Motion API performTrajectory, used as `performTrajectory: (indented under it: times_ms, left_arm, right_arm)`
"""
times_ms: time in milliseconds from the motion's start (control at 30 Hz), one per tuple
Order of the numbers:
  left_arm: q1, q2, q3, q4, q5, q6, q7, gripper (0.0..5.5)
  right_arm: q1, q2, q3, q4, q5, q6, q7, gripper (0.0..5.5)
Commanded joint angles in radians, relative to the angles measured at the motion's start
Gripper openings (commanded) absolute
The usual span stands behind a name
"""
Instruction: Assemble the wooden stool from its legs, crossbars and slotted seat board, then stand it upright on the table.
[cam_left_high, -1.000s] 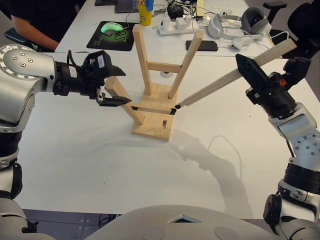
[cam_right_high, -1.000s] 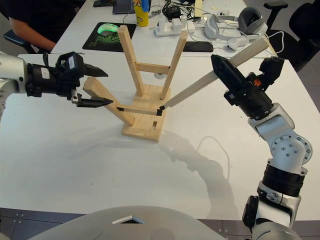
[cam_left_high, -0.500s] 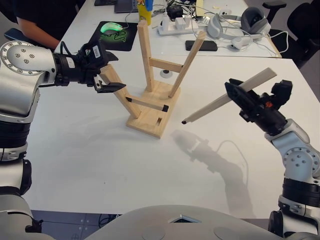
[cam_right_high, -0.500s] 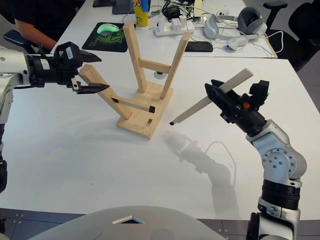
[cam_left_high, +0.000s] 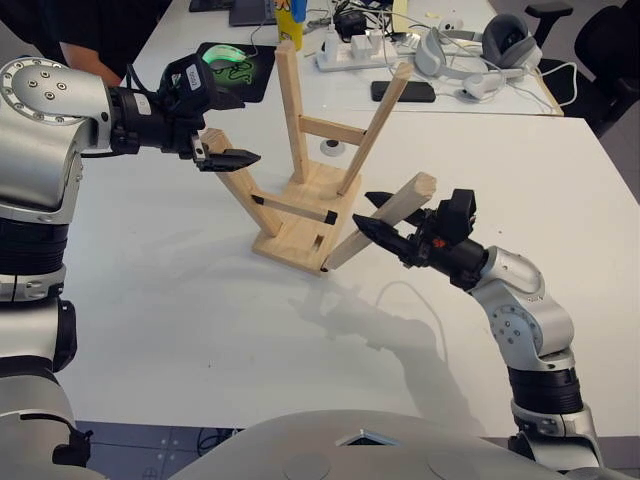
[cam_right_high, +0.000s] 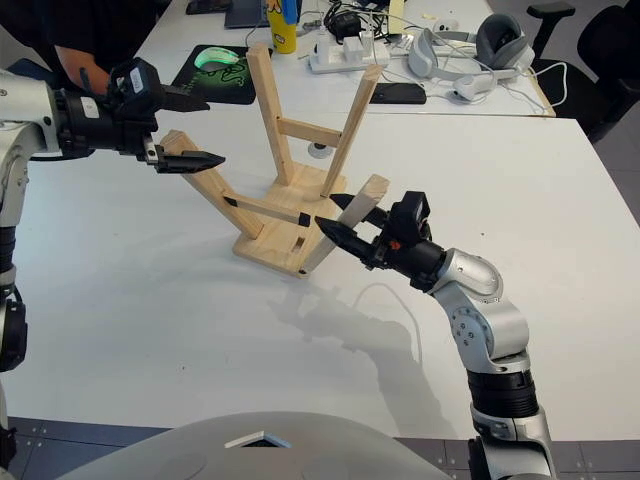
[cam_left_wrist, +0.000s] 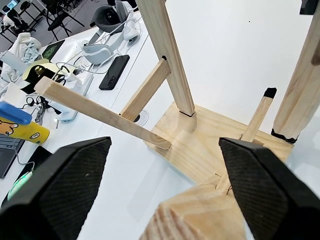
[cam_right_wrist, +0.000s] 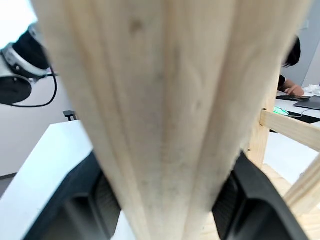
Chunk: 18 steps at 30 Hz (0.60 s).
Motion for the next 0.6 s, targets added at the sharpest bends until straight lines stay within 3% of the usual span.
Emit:
performTrajectory:
  times_ms: [33, 267, 600]
  left_arm:
    - [-0.029, -0.013, 0.001, 0.019, -0.001, 0.006, -0.019, 3.99]
    - [-0.052, -0.03, -0.011, 0.053, 0.01, 0.003, -0.038, 3.99]
    - [-0.159, -0.073, -0.064, 0.163, 0.04, -0.051, -0.122, 3.99]
  right_arm:
    - [0.005, 0.022, -0.002, 0.007, -0.031, -0.069, -0.006, 2.04]
    - [-0.017, 0.048, -0.042, -0.002, 0.024, -0.066, -0.019, 2.04]
    - [0.026, 0.125, 0.043, 0.136, -0.142, -0.265, -0.032, 2.04]
